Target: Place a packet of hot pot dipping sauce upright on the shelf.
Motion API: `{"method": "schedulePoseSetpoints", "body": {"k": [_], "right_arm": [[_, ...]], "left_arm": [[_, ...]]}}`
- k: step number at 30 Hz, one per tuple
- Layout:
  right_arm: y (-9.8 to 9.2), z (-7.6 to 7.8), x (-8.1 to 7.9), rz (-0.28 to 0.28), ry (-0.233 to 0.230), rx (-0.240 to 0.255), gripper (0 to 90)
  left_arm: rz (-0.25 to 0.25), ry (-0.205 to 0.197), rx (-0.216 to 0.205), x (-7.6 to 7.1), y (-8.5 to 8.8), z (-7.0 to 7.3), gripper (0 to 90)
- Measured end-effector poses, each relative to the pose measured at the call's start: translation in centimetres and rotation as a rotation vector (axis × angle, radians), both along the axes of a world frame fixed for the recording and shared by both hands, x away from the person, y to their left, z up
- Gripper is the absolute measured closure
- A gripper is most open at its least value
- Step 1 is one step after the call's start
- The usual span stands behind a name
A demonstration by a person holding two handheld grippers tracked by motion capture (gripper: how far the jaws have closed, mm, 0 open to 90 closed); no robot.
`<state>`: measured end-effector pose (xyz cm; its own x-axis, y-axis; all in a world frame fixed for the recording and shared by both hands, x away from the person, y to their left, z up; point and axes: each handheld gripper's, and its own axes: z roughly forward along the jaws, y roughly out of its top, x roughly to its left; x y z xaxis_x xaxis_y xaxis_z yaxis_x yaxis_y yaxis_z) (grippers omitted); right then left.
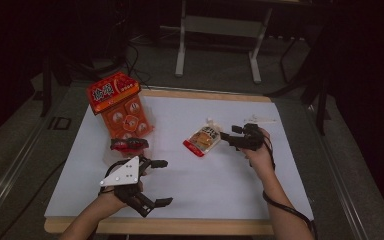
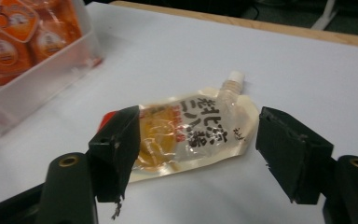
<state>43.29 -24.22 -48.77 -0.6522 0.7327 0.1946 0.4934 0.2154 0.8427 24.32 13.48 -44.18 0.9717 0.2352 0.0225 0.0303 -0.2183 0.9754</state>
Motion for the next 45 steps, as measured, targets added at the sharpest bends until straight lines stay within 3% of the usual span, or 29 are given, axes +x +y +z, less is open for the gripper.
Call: {"method": "schedulePoseSetpoints", "body": {"k": [10, 19, 38, 45], "right_arm": [[1.0, -1.5, 2.9, -0.062, 0.062, -0.008, 38.5], [1.6, -2.7, 4.7, -0.124, 0.118, -0.047, 43.2], [2.7, -4.6, 5.8, -0.164, 0.187, -0.104, 45.8], [4.0, -4.5, 5.1, -0.178, 0.120, -0.246, 61.3]], "left_arm": [[-0.012, 0.007, 0.008, -0.2, 0.0, -0.2, 2.1], [-0.012, 0.008, 0.007, -0.4, 0.1, -0.2, 2.1], [-0.021, 0.015, 0.013, -0.3, 0.0, -0.2, 2.1], [-0.015, 0.016, 0.005, -0.2, 0.2, -0.2, 2.1]]}}
